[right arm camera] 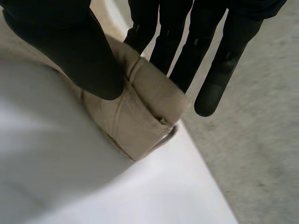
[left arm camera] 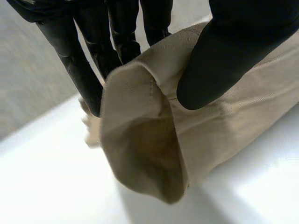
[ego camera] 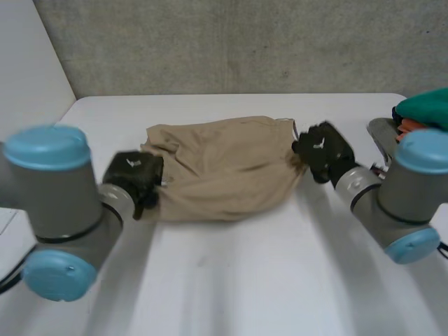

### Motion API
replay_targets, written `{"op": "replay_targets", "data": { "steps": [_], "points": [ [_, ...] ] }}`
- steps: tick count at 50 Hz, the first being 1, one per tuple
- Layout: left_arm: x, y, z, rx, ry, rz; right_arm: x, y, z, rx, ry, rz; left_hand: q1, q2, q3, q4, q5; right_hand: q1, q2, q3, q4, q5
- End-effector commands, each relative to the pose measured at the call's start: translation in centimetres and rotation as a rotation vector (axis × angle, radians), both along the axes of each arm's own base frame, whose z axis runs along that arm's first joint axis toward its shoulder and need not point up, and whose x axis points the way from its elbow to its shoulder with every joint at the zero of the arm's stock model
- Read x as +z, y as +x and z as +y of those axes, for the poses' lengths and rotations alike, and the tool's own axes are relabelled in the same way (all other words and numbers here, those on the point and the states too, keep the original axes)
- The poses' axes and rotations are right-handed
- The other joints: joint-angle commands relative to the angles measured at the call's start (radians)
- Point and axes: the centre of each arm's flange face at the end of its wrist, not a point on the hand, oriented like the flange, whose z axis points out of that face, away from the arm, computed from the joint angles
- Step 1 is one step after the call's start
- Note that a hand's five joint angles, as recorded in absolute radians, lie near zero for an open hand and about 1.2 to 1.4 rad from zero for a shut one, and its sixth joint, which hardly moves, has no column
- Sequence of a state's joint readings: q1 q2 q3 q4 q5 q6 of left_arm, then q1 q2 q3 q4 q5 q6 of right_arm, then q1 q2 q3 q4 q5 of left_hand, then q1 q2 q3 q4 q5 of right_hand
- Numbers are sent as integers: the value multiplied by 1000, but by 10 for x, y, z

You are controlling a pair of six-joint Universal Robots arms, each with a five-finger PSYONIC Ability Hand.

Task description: Fold the laundry.

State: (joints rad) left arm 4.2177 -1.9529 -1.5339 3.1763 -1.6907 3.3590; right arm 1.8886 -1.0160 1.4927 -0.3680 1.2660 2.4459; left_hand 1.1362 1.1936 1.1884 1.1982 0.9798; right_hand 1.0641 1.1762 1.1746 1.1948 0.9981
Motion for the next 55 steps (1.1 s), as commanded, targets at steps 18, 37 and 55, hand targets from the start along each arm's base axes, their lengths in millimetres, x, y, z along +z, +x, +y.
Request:
{"op": "replay_targets", "data": {
  "steps": [18, 37, 55],
  "points": [
    [101, 38, 6, 24, 57, 170, 120, -27, 54, -12, 232, 46, 260, 203, 208, 198, 242, 332, 220, 222, 201, 224],
    [193, 17, -110, -111, -734, 546, 194, 26, -39, 2, -516, -587, 260, 203, 208, 198, 242, 332, 220, 222, 201, 224],
    [59, 27, -69, -104, -179, 416, 72, 13, 11, 24, -42, -284, 260, 203, 208, 198, 242, 332, 220, 222, 201, 224]
  ]
}}
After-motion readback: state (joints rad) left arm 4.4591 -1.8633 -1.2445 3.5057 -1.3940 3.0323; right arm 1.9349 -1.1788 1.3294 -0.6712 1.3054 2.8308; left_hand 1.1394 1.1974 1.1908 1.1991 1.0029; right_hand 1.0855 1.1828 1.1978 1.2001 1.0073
